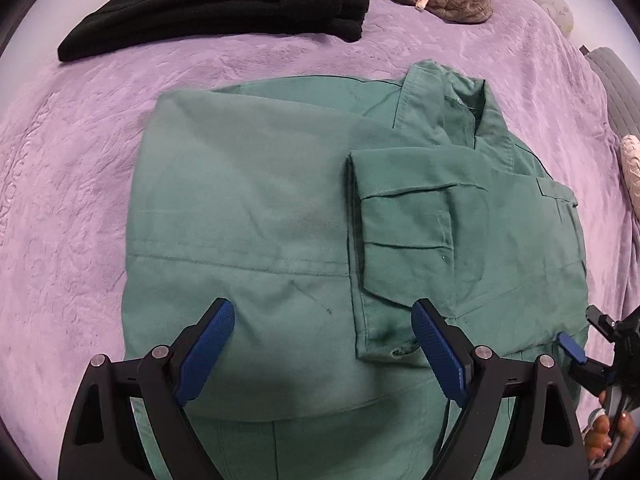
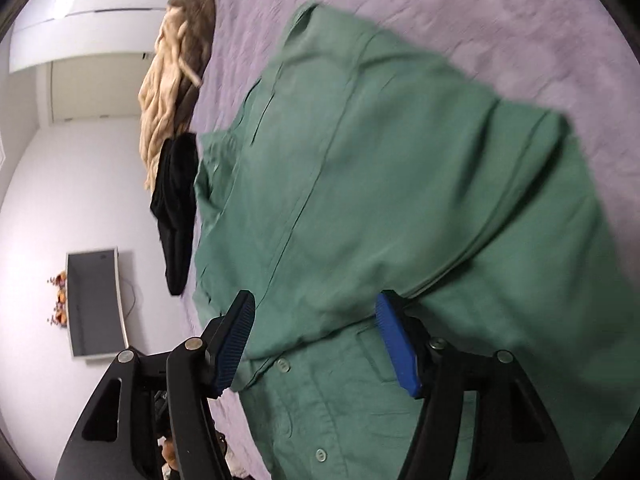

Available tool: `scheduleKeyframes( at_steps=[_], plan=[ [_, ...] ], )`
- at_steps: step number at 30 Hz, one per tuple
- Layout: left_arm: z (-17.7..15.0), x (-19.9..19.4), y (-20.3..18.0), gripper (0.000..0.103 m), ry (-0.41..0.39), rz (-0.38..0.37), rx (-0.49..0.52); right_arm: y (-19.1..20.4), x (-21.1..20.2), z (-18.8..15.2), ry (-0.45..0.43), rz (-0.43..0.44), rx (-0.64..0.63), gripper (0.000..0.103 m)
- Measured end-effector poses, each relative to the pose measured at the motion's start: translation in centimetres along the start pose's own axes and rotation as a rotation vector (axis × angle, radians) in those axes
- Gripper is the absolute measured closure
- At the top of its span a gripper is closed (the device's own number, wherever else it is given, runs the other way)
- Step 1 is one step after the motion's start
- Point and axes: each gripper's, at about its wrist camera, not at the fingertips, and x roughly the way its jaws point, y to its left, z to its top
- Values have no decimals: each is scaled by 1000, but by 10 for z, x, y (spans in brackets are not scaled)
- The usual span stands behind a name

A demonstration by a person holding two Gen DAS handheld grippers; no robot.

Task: Fold small clothes

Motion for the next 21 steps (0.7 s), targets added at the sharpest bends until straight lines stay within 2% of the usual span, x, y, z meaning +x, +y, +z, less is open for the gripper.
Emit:
scheduleKeyframes(
  at_steps=[3, 5, 6, 7, 9, 10, 12, 14, 15, 18, 20, 21],
  plan=[
    [21, 1, -12, 13, -36, 18, 37, -9, -14, 19, -48, -13, 15, 38],
    [35, 1, -19, 13, -59, 15, 41, -12, -17, 29, -81, -27, 12, 47],
    [42, 2, -24, 13, -70, 16, 48, -15, -21, 34, -100, -48, 7, 57],
    [47, 5, -29, 13, -74, 28, 61, -18, -23, 41, -122, -103, 8, 63],
    [55, 17, -39, 13, -76, 103, 110, -16, -31, 47, -150, -134, 11, 64],
    [57, 24, -42, 13, -67, 146, 128, -9, -37, 49, -165, -127, -35, 64],
    [59, 36, -42, 13, -51, 169, 137, 15, -43, 51, -192, -146, -148, 64],
    [61, 39, -40, 13, -51, 163, 125, 40, -40, 61, -212, -209, -259, 45],
    [62, 39, -39, 13, -52, 160, 121, 48, -36, 69, -224, -244, -292, 32],
    [63, 38, -39, 13, -53, 163, 128, 56, -7, 101, -177, -299, -345, 31],
    [63, 36, -39, 13, -54, 162, 131, 55, 34, 109, -68, -441, -437, 31],
    [64, 36, -39, 13, -55, 156, 126, 52, 47, 110, -25, -467, -456, 37]
  ],
)
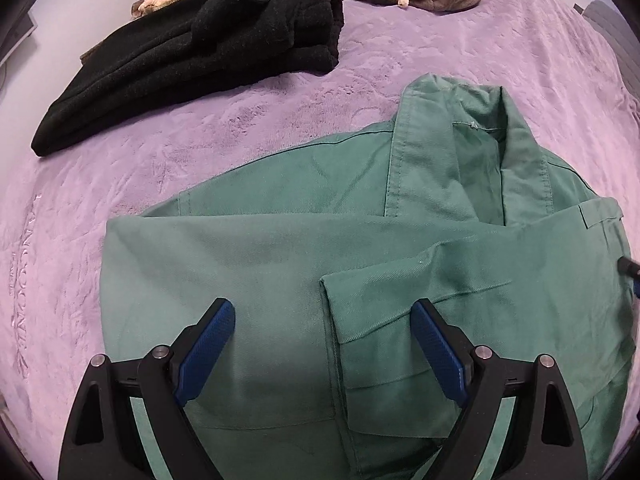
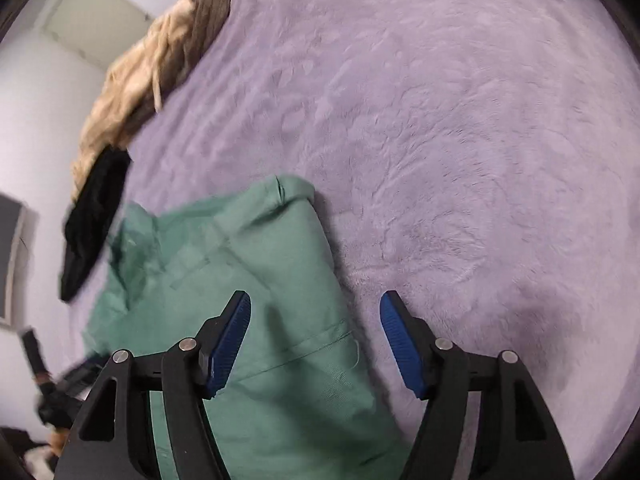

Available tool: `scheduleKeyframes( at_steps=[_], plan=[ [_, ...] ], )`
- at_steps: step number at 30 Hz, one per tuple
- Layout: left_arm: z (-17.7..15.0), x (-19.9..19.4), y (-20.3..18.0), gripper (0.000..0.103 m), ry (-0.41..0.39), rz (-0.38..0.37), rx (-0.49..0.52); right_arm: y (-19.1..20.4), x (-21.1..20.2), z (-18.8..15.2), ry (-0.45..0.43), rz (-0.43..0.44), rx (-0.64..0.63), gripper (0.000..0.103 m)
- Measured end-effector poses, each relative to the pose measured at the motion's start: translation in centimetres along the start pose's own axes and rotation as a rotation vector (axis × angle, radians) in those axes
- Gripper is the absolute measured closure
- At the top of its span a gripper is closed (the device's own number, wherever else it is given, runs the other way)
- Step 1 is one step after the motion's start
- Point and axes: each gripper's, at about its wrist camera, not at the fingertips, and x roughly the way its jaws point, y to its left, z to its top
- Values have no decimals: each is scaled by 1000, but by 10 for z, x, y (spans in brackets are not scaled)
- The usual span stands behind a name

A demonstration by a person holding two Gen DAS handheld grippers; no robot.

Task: Fold small clothes
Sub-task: 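Release the folded side and press it flat with both grippers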

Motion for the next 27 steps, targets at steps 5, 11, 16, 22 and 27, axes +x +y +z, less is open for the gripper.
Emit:
scheduleKeyframes(
  at_steps=[5, 11, 16, 22, 27],
  plan=[
    [1, 6, -4, 12, -31, 46, 31, -15, -16, -6, -136, -3, 79, 93],
    [3, -2, -4, 10, -83, 169, 63, -61, -17, -16, -134, -18, 237, 103],
    [-5, -32, 21, 10, -91, 120, 43, -36, -49, -33, -146, 9, 138, 96],
    [-45, -56, 21, 10, -39, -49, 64, 15, -61, -81, -96, 85, -6, 95],
    [-67, -28, -6, 10, 28, 33, 98, 20, -28, -97, 4, 23, -12, 96]
  ],
)
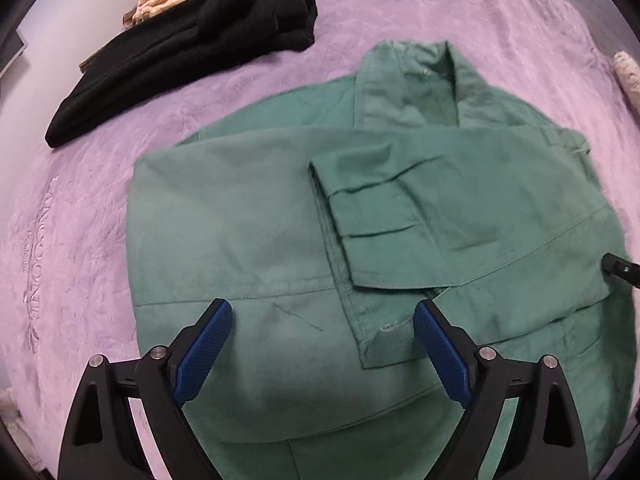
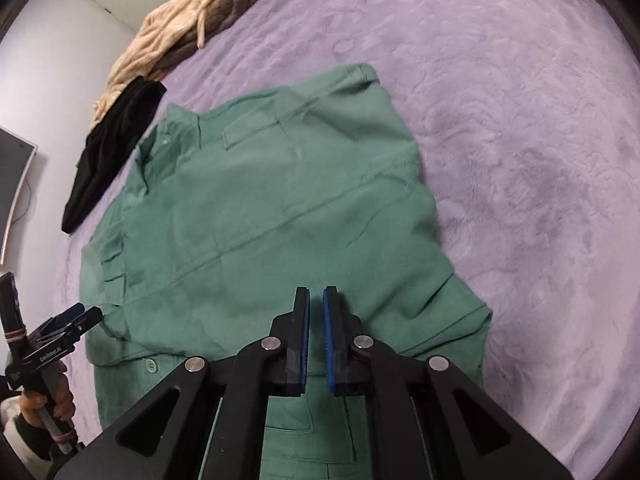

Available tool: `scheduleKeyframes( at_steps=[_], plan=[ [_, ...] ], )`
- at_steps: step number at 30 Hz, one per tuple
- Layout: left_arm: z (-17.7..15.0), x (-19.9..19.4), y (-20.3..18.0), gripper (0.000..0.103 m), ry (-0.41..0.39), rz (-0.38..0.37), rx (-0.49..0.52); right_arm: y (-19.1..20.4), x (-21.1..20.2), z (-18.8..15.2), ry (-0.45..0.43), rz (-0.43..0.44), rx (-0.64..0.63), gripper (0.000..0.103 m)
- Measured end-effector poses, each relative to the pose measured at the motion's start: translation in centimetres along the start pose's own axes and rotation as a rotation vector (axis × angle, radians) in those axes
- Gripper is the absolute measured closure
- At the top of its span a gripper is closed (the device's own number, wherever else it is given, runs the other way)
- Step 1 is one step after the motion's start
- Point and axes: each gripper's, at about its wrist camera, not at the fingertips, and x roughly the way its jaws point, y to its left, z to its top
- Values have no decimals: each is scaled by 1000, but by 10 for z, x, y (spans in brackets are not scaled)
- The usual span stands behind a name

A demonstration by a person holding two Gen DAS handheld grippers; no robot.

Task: Fold small clothes
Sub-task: 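Release the folded side and press it flat with both grippers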

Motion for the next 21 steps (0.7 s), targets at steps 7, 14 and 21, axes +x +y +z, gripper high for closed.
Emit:
scheduleKeyframes(
  at_steps=[7, 14, 21],
  plan=[
    [-23, 1, 34, 10, 64, 61, -94, -42, -18, -4, -2, 21, 148, 96],
    [-59, -28, 47, 10, 103, 26, -167, -36, -55, -34, 4, 49, 141, 38],
    [-96, -62, 23, 10, 143, -4, -160, -18, -70, -81, 60, 112, 166, 37]
  ],
)
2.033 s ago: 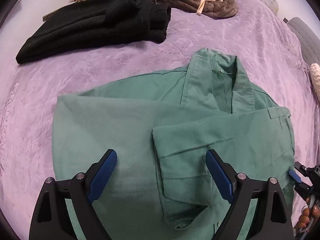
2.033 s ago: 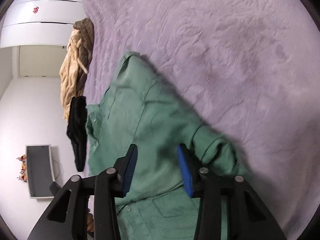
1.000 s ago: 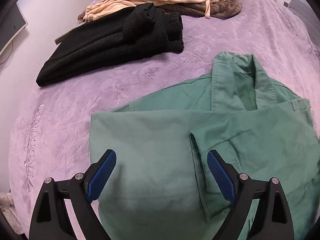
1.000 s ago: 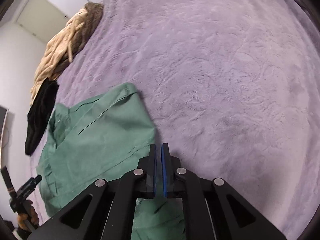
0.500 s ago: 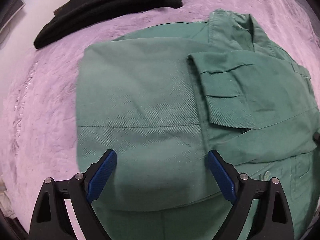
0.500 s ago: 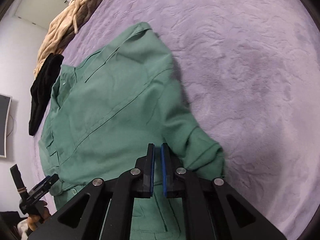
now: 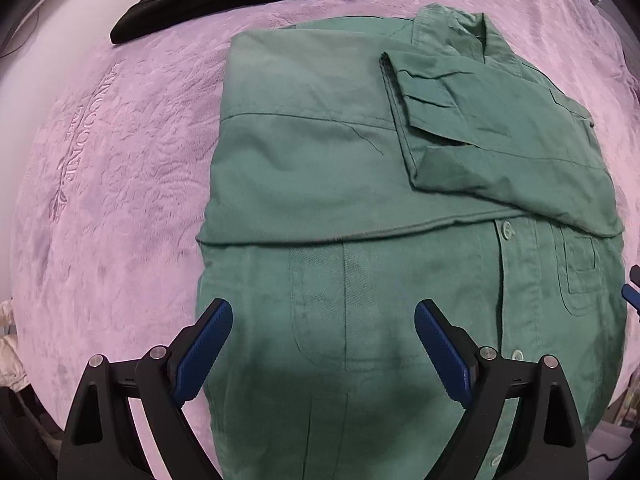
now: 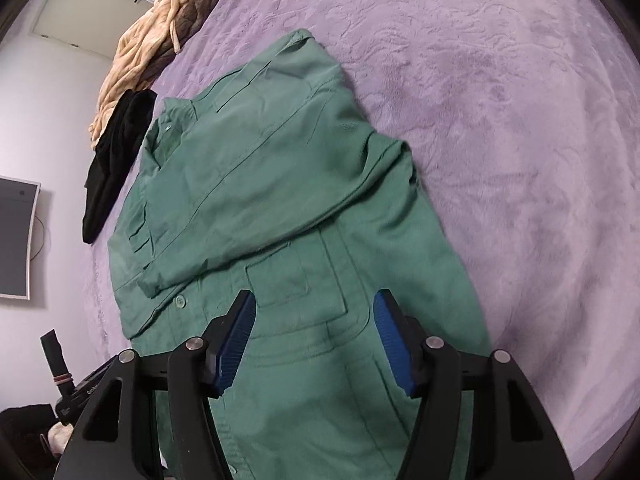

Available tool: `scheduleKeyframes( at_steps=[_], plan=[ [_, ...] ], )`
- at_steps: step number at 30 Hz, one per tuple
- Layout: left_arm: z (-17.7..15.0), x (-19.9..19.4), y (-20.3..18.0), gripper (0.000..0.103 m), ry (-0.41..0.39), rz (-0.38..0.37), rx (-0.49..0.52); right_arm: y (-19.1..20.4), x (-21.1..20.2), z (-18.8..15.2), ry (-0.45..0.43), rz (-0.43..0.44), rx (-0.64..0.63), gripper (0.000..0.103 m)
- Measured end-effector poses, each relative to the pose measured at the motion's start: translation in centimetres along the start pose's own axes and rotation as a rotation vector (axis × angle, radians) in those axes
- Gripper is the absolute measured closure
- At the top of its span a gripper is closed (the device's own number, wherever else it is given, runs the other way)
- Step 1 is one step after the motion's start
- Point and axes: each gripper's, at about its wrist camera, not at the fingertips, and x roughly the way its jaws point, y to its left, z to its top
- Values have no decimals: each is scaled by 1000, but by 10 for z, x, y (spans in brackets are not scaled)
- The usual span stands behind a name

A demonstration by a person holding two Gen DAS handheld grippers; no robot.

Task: Fold small clothes
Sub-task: 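Release the folded side and press it flat with both grippers, then move both open grippers to the hem edge of the green jacket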

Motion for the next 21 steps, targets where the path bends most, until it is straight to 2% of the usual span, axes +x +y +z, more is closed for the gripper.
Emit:
scheduleKeyframes(
  at_steps=[3, 4, 5, 13, 21],
  plan=[
    [-11, -11, -5, 10, 21, -14, -9, 7, -4, -19, 22, 18, -18, 35],
    [-15, -15, -7, 10, 27, -13, -12, 8, -5, -23, 28, 24, -24, 27],
    [-19, -18, -10, 10, 31, -11, -13, 10, -7, -28, 33, 35, -31, 23],
    [-34, -45, -27, 10, 58, 2, -67, 13, -20, -50, 95, 109, -83, 23],
    [-39, -63, -43, 8, 6, -6, -126, 9, -32, -51, 132, 153, -127, 15]
  ],
)
